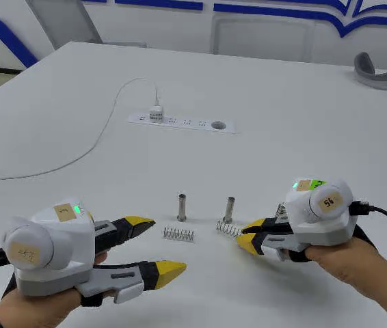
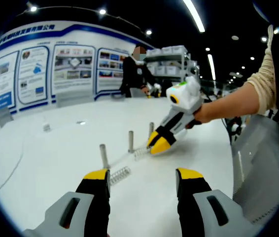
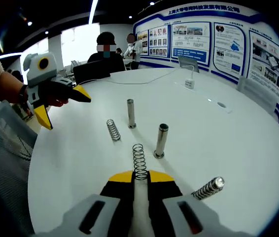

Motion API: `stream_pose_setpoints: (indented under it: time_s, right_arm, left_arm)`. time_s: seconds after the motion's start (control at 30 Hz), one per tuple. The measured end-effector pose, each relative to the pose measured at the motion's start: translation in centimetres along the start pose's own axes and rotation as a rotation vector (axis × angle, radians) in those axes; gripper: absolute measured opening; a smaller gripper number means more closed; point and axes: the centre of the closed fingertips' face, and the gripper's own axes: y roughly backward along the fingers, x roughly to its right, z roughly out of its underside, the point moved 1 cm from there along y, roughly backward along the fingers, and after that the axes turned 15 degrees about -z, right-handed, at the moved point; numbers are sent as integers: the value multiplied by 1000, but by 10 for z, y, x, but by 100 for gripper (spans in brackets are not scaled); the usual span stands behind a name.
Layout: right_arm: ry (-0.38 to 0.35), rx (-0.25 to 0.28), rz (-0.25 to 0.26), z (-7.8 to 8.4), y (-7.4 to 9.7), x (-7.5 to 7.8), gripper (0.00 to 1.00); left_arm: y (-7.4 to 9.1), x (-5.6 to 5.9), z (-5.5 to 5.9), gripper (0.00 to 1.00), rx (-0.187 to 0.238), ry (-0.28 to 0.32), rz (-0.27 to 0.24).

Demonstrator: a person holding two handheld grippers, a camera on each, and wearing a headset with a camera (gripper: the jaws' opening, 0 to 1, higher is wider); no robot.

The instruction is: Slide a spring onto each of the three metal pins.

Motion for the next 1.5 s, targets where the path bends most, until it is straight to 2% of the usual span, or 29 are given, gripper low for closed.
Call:
stream_pose_setpoints:
  time_s: [0.2,0.43,0.83,1.17,1.5]
  right_arm:
    - [33,-28,-48,-6,7,-17,11]
    - [75,-65,-108,-14,15,-36,11]
    - [140,-113,-205,-25,14,-67,11]
    - [167,-150,-277,-27,12,-84,11]
    - [175,-175,-320,-27,11,-94,11]
  left_arm:
    - [-6,12,-2,53,1,-41,39]
    - [-11,18,-5,50,5,-56,67]
    - [-15,30,-4,43,2,-106,116]
    - [-15,43,-1,33,-2,-146,164]
    - [-14,51,5,25,-11,-178,192]
